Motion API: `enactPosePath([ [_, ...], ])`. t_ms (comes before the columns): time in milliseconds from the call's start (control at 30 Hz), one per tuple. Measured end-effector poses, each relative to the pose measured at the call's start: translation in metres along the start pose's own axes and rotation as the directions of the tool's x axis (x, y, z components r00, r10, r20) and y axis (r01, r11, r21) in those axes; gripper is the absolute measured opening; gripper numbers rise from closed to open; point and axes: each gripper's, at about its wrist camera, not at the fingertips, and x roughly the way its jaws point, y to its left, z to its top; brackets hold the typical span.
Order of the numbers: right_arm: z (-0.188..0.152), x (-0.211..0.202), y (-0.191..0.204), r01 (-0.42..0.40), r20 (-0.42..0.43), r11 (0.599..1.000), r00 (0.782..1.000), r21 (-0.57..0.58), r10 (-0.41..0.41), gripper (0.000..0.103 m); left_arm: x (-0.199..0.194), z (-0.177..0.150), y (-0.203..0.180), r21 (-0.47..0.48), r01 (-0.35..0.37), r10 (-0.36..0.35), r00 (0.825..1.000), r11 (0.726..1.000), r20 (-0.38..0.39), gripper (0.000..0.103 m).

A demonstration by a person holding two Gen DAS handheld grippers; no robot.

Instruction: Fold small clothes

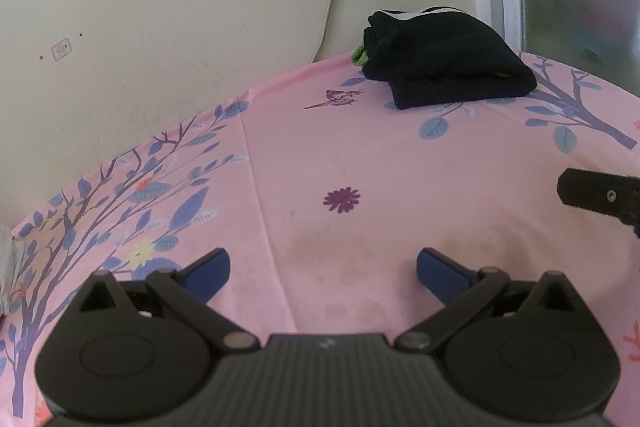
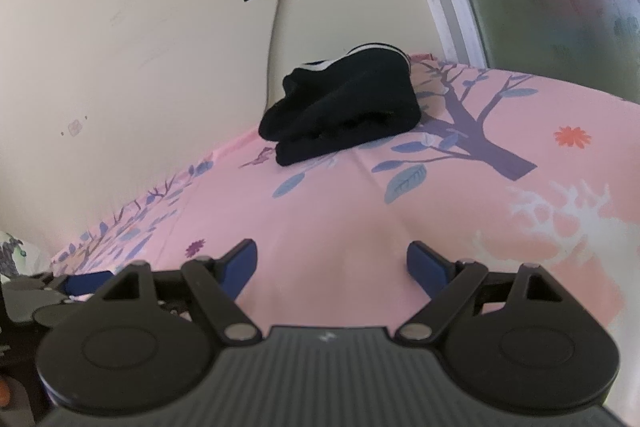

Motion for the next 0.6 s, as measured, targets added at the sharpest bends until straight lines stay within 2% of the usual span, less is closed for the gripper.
enactPosePath([
  [600,-0.0008,-0.0040,0.0007,-0.010,0.020,1.000,1.000,-0.011,0.010,0.082,0.0001,0.0002,0.0012,-0.001,-0.001,0.001,1.000,1.000,-0.001,0.103],
])
